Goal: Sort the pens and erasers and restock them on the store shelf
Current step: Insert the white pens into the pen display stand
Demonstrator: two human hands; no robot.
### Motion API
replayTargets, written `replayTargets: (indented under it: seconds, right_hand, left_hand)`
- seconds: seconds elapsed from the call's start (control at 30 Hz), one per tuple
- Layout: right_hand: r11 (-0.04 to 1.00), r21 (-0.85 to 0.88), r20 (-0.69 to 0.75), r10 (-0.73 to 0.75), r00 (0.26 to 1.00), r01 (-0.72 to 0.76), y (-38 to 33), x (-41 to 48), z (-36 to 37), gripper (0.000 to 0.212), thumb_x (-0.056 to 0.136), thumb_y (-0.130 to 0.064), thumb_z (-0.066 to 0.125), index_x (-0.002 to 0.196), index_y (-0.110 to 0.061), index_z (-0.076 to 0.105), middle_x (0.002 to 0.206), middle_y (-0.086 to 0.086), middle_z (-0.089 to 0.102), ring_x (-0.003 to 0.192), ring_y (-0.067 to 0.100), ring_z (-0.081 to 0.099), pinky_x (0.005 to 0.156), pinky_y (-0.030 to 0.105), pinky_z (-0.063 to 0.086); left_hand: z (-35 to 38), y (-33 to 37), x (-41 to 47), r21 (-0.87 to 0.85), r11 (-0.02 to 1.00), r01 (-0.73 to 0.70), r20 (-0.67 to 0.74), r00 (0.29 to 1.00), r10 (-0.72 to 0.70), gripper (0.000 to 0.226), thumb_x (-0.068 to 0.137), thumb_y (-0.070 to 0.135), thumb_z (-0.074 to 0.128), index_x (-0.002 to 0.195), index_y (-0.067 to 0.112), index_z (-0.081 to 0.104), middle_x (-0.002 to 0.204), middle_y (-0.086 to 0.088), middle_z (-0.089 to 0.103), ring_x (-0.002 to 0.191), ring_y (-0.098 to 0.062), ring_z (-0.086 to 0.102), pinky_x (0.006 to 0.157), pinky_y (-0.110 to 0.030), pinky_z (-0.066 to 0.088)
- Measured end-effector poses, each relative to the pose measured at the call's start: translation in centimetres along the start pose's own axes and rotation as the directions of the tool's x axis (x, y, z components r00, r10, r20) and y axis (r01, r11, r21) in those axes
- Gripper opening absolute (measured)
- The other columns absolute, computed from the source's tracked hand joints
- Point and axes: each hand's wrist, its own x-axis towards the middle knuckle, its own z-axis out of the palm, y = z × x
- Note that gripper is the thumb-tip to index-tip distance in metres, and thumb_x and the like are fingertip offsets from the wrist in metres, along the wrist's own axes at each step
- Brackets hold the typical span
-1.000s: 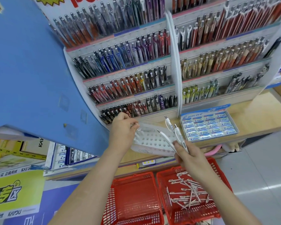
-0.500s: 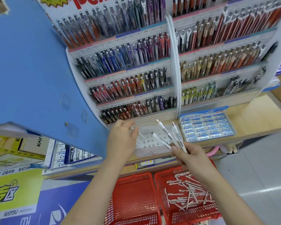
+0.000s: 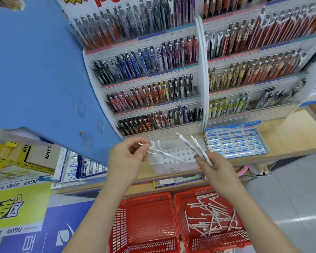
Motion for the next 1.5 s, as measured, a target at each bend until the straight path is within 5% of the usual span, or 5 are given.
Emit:
replayTargets:
  seconds: [0.13,0.53,0.7,1.0,1.5]
  right_hand:
    - [0.96,-0.279,0.04,0.016,0.999,-0.004,1.4,-0.2,1.0,0.039,0.095,-0.027,0.052,0.058,-0.025,0.039,0.05,-0.005,0.041,0.048,0.011,0.038,0.048,0.032,0.027]
    - [0.985,0.071,0.106,0.148,0.983,-0.156,0.3,-3.4,4.0,0.027,0.096,-0.028,0.052,0.072,-0.015,0.055,0.058,-0.006,0.051,0.053,0.007,0.044,0.054,0.024,0.034]
    - [0.986,-0.027,-0.199,0.157,0.967,-0.166,1.1,-1.6,1.8,0.037,0.086,-0.042,0.061,0.061,-0.019,0.048,0.053,-0.002,0.051,0.055,0.02,0.049,0.054,0.036,0.036]
    - [0.944,-0.11,-0.244,0.279,0.929,-0.312,2.7,-1.0,4.6,0.039,0.081,-0.025,0.057,0.047,-0.011,0.043,0.048,0.008,0.05,0.051,0.029,0.049,0.048,0.033,0.033]
    - [0.948,0.097,-0.247,0.319,0.915,-0.305,2.6,-2.8,6.0,0.039,0.091,-0.031,0.052,0.058,-0.01,0.053,0.052,0.006,0.054,0.05,0.019,0.049,0.052,0.03,0.039]
  left_hand:
    - [-1.1,-1.2,-0.4,0.183,0.981,-0.066,-0.09,0.992,0.084,0.02,0.084,0.019,0.069,0.073,0.035,0.064,0.066,0.008,0.067,0.065,-0.012,0.065,0.066,-0.027,0.054]
    - [1.7,-3.6,1.2,0.398,0.883,-0.25,-0.048,0.955,0.292,0.006,0.086,0.016,0.065,0.09,0.018,0.07,0.082,0.0,0.067,0.073,-0.014,0.06,0.069,-0.025,0.044]
    - [1.9,-3.3,1.6,0.396,0.861,-0.319,0.001,0.938,0.347,0.008,0.086,0.014,0.066,0.092,0.015,0.07,0.084,0.003,0.068,0.078,-0.017,0.063,0.072,-0.035,0.051]
    - [-1.7,-2.1,-1.5,0.467,0.839,-0.28,-0.114,0.922,0.371,0.007,0.08,0.021,0.072,0.087,0.018,0.072,0.076,0.008,0.068,0.067,-0.007,0.06,0.067,-0.012,0.042]
    - [0.4,-4.1,1.1,0.648,0.689,-0.324,0.068,0.926,0.372,0.007,0.084,0.017,0.069,0.086,0.013,0.072,0.074,-0.005,0.067,0.07,-0.024,0.061,0.063,-0.028,0.04]
